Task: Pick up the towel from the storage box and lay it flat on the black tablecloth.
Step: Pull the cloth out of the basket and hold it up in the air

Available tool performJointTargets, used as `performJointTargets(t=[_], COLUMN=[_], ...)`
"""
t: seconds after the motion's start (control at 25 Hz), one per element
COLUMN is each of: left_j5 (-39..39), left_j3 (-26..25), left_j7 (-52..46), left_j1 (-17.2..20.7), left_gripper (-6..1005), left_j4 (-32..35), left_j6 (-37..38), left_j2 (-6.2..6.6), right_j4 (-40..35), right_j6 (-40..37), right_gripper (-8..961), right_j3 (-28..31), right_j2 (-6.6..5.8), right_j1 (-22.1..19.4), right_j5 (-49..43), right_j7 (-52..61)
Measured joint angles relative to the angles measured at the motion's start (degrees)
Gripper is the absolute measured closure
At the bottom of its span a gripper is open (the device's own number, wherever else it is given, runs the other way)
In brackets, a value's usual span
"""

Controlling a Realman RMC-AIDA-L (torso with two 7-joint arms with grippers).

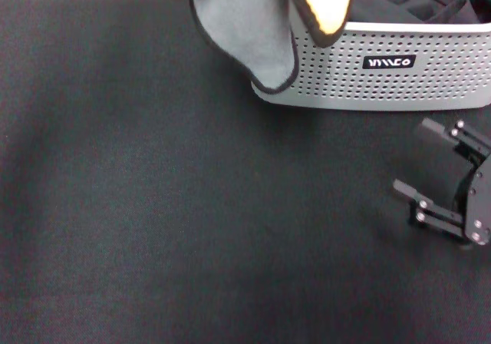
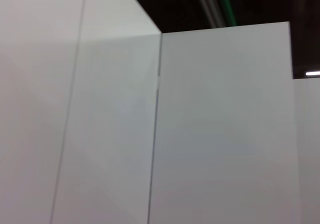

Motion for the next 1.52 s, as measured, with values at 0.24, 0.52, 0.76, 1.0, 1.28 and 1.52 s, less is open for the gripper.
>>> performJointTargets(t=[0.24,0.52,0.76,1.0,1.28,1.52], left_j5=[1.0,1.4,1.0,0.8,-1.6,-2.4], left_j3=[-0.2,-0.2,0.1,-0.2,-0.3,0.2], left_j7=[-0.1,0.0,0.0,0.1,0.2,0.2], left_j1=[2.3,5.0,5.8,6.5,7.7,7.6], left_gripper=[969,972,972,972,971,971], left_j4=[-0.3,-0.7,-2.1,-2.9,-3.1,-3.4], left_j6=[-0.4,-0.4,-0.1,0.2,2.2,2.6], left_j2=[-0.07,-0.28,-0.29,-0.26,-0.18,-0.18], right_j4=[-0.7,-7.4,-11.8,-16.0,-19.1,-19.4], right_j6=[-2.7,-11.0,-13.6,-16.5,-16.6,-19.6], right_gripper=[187,191,231,294,291,290], right_j3=[-8.4,-17.1,-17.7,-17.7,-15.4,-14.3], right_j2=[0.62,0.83,0.81,0.79,0.63,0.7], right_j1=[1.1,1.0,1.2,1.4,1.6,4.8], right_j5=[9.9,17.1,17.1,16.9,17.0,17.0], right_j7=[-14.6,-19.8,-19.9,-20.0,-20.0,-20.0])
